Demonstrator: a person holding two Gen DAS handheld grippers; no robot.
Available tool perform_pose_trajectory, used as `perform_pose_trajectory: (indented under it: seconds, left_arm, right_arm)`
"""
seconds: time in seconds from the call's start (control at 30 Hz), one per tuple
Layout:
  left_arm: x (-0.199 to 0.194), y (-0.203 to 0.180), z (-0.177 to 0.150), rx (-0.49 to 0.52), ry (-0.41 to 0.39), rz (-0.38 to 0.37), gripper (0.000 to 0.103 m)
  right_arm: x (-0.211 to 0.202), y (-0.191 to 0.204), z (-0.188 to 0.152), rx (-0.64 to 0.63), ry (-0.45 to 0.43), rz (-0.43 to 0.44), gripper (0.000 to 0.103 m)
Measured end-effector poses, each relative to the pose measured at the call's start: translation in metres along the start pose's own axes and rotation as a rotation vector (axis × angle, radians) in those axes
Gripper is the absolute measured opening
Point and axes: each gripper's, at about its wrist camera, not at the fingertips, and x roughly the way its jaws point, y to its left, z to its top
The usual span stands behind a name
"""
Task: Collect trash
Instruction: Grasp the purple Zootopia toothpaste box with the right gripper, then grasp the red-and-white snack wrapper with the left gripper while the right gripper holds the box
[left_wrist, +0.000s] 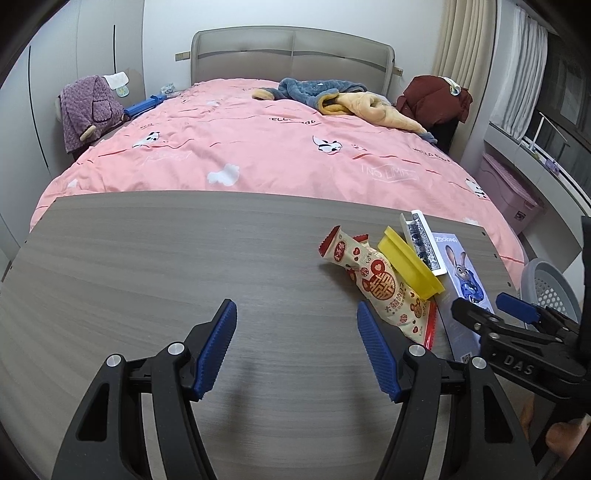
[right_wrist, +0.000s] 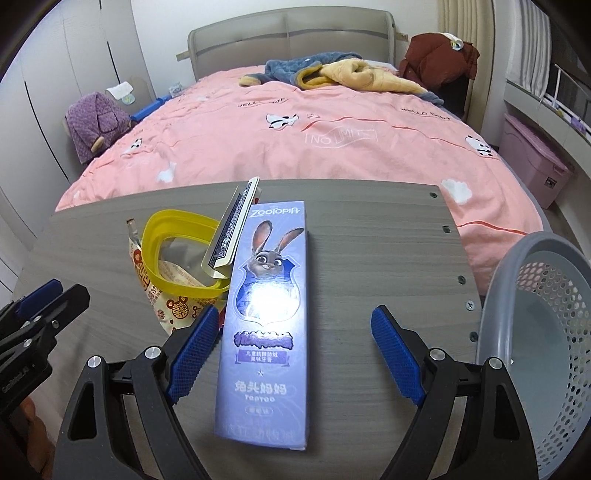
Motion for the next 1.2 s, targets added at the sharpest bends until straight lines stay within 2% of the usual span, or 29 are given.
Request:
perform_pose_trajectory:
  seconds: [0.1, 0.17, 0.23, 0.3, 0.37, 0.63, 1.07, 1.2]
  left_arm:
    - [0.002, -0.001, -0.001, 0.004, 0.006, 0.002, 0.065]
    - [0.002, -0.001, -0.002, 0.005, 0.008, 0.001, 0.065]
    - [0.002, -0.001, -0.002, 0.006, 0.006, -0.001, 0.065]
    - [0.002, -0.002, -0.003, 0.007, 0.007, -0.002, 0.065]
    - [0.002, -0.004, -0.004, 0.01, 0.01, -0.004, 0.065]
    - [0.004, -0.017, -0.008, 0.02, 0.047, -0.04, 0.065]
    - [0.017, -0.063, -0.015, 0.09, 0.096, -0.1, 0.065]
    - [0.028, -0.076, -0.015, 0.114, 0.116, -0.086, 0.065]
  right_arm:
    - [0.006, 0.003, 0.001, -0.009, 0.011, -0.01, 0.077]
    - [0.009, 0.003, 0.0, -0.008, 0.021, -0.009, 0.068]
    - [0.01, 0.002, 0.0, -0.006, 0.028, -0.007, 0.066]
    - [0.011, 0.002, -0.001, -0.008, 0.031, -0.002, 0.057]
    - [0.01, 0.002, -0.001, -0.009, 0.032, 0.005, 0.045]
    - [-0.005, -0.012, -0.005, 0.041, 0.002, 0.026, 0.044]
    - [-0.035, -0.043, -0.019, 0.119, -0.044, 0.04, 0.044]
    - [-0.043, -0.05, -0.021, 0.137, -0.058, 0.044, 0.044]
